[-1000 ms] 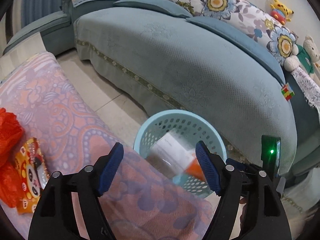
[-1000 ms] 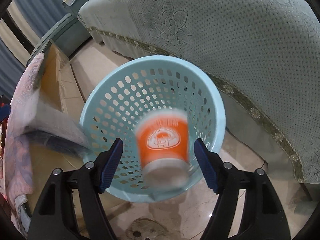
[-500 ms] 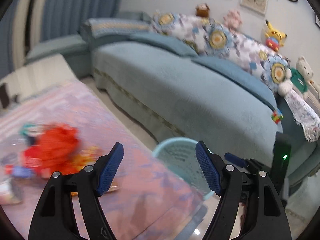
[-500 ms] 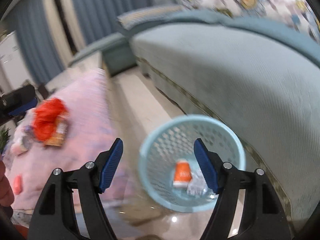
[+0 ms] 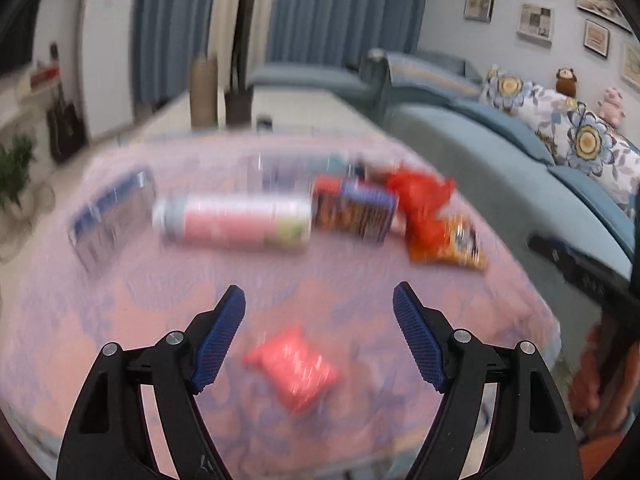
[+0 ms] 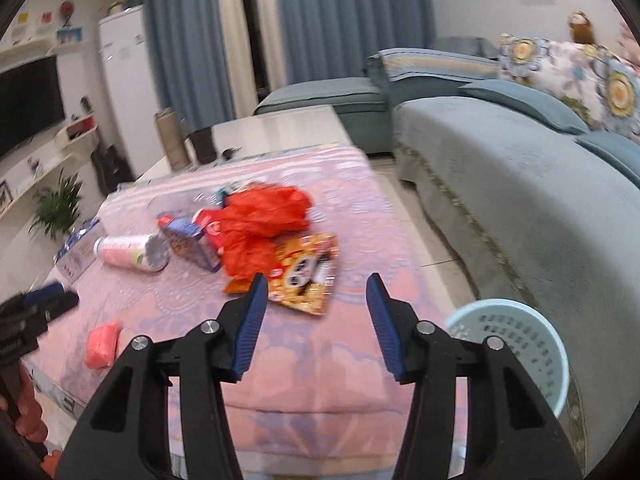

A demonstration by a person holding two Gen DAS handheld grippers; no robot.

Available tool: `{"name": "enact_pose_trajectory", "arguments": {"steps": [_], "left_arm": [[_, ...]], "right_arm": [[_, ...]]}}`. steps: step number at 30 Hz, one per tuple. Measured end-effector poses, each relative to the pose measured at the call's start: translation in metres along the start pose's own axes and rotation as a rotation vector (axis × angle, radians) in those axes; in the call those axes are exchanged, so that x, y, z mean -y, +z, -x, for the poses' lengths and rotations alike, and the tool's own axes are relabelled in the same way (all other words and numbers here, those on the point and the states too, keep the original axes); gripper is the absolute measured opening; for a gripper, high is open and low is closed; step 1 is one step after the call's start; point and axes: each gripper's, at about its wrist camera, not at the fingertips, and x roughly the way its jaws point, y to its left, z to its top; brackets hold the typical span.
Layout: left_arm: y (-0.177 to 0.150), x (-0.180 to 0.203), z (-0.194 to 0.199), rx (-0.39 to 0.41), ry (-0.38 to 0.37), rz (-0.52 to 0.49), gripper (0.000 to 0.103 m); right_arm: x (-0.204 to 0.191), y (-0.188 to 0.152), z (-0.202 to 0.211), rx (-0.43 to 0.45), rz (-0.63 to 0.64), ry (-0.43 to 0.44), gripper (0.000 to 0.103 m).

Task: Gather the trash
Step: 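Grasp the pink bag with the left tool while the right tool grasps the red plastic bag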

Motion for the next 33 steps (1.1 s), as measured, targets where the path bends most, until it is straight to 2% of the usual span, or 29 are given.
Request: {"name": "enact_pose_trajectory", "arguments": {"steps": [5,9,11,13,15,17,21,23,27,28,30,33], "left_arm": [[-0.009,-0.017,-0.027,-0.161,-0.006,0.056,0.072],[-0.016,-0.021,-0.051,-0.272,0.002,0.068,0.068],[-0.02,-0.016,-0.049,-0.266,0.022,0.036,0.065],[-0.02,-0.011,-0.051,-0.266,0.074,-0.017,0.045],[-0.022,-0.009,-0.05,-0.253,0.095,-0.06,0.039],[-0.02,-0.012,-0.048,-0.237,0.078,-0.063,0.038],[-0.011,-0.016,-0.053,-0.201,0.036,-0.054,0.036],[-0.004,-0.017,-0.052,-0.169,0.021,-0.045,0.036],[0.013,-0.012,-0.054,-0.107,-0.01,-0.032,0.036],[0.017,-0.011,-0.054,-0.094,-0.022,-0.028,0.036],[0.025,-0.009,-0.055,-0.067,-0.046,-0.021,0.036],[0.034,-0.006,-0.054,-0.036,-0.077,-0.02,0.036]], "right_arm": [[-0.019,0.001,-0.023,-0.041,0.031,-0.009,0.048],[-0.016,0.002,-0.04,-0.073,0.009,-0.007,0.048],[-0.017,0.002,-0.047,-0.091,0.013,-0.011,0.048],[-0.017,0.002,-0.053,-0.115,0.017,-0.005,0.049],[-0.016,0.003,-0.06,-0.146,0.005,-0.011,0.057],[-0.014,0.005,-0.071,-0.18,-0.018,-0.017,0.062],[-0.009,0.011,-0.085,-0.204,-0.051,-0.017,0.062],[-0.01,0.018,-0.087,-0.193,-0.041,-0.034,0.062],[-0.032,0.039,-0.09,-0.159,0.012,0.0,0.062],[-0.039,0.045,-0.094,-0.154,0.021,0.01,0.064],[-0.047,0.054,-0.103,-0.152,0.024,0.036,0.074],[-0.056,0.063,-0.125,-0.17,0.02,0.014,0.075]]}}
